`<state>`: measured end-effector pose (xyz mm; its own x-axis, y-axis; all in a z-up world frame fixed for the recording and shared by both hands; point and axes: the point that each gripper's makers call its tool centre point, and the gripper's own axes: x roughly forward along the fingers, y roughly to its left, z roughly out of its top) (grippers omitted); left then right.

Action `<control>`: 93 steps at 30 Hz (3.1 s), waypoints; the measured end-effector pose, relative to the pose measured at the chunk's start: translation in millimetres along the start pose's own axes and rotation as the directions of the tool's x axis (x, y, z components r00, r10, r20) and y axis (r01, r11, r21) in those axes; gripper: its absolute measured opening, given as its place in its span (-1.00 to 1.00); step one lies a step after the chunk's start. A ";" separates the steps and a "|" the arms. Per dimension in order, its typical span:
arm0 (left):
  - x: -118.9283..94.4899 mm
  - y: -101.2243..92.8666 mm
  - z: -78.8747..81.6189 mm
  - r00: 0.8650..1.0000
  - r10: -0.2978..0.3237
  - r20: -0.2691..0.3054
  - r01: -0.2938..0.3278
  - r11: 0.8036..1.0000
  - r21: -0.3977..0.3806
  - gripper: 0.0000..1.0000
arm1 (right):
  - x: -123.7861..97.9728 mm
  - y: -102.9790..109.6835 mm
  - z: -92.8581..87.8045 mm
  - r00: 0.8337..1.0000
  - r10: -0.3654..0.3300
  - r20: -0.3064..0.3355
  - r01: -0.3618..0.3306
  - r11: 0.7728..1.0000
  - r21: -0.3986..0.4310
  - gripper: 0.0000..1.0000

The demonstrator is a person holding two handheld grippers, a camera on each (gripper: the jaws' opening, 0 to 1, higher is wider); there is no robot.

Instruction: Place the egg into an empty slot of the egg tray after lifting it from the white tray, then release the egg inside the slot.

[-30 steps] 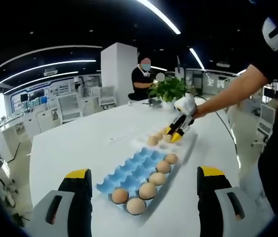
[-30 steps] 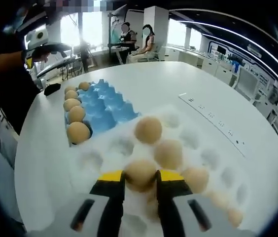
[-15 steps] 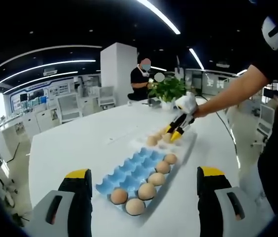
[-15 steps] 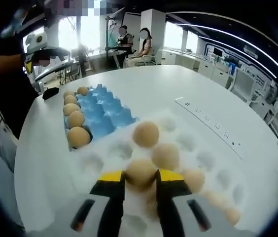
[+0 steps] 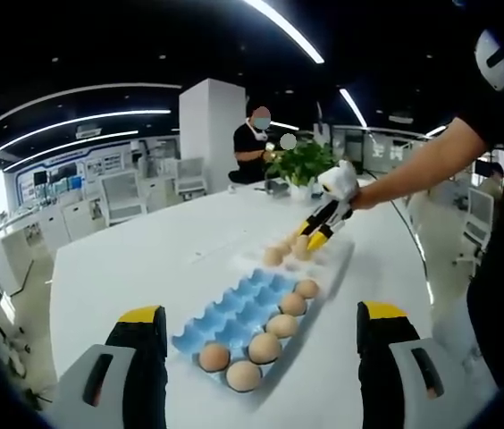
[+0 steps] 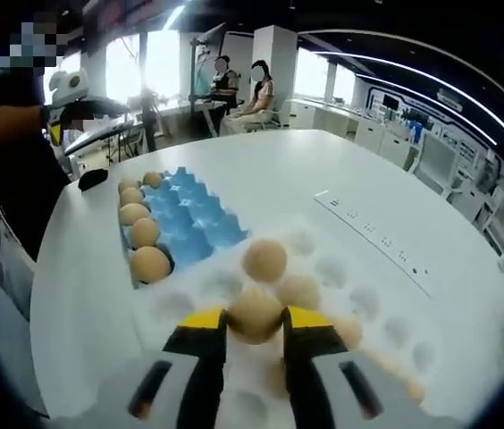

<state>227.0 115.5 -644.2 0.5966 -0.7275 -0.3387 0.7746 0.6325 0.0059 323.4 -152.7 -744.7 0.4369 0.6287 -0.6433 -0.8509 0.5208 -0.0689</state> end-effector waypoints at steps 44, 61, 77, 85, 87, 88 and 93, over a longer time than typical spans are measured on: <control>-34.6 10.2 -9.7 0.999 0.036 0.013 -0.036 0.999 -0.017 0.81 | 96.2 110.2 112.7 0.974 0.204 0.099 -0.186 0.969 -0.163 -0.49; -44.7 15.9 -13.0 0.998 0.062 0.004 -0.062 0.998 -0.028 0.80 | 138.2 141.2 133.0 0.965 0.253 0.068 -0.233 0.948 -0.215 -0.49; -57.5 21.4 -14.0 0.996 0.092 -0.006 -0.092 0.995 -0.031 0.80 | 162.4 150.4 126.1 0.962 0.273 -0.002 -0.266 0.936 -0.232 -0.48; -58.7 23.0 -13.3 0.995 0.098 -0.009 -0.098 0.995 -0.030 0.80 | 166.8 150.0 118.9 0.961 0.276 -0.037 -0.276 0.930 -0.241 -0.48; -59.0 23.6 -13.5 0.995 0.101 -0.010 -0.101 0.994 -0.031 0.80 | 166.8 150.4 119.4 0.959 0.280 -0.034 -0.280 0.931 -0.233 -0.48; -59.2 23.7 -13.5 0.995 0.101 -0.009 -0.102 0.994 -0.032 0.80 | 166.6 150.7 119.7 0.959 0.282 -0.034 -0.282 0.931 -0.234 -0.48; -58.2 22.8 -13.8 0.995 0.102 -0.012 -0.102 0.994 -0.034 0.80 | 166.9 151.0 119.8 0.957 0.288 -0.036 -0.289 0.930 -0.229 -0.47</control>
<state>207.0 175.9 -637.4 0.6700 -0.6560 -0.3474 0.7018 0.7124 0.0082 302.9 100.1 -771.1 0.1623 0.7311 -0.6627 -0.9839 0.1707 -0.0527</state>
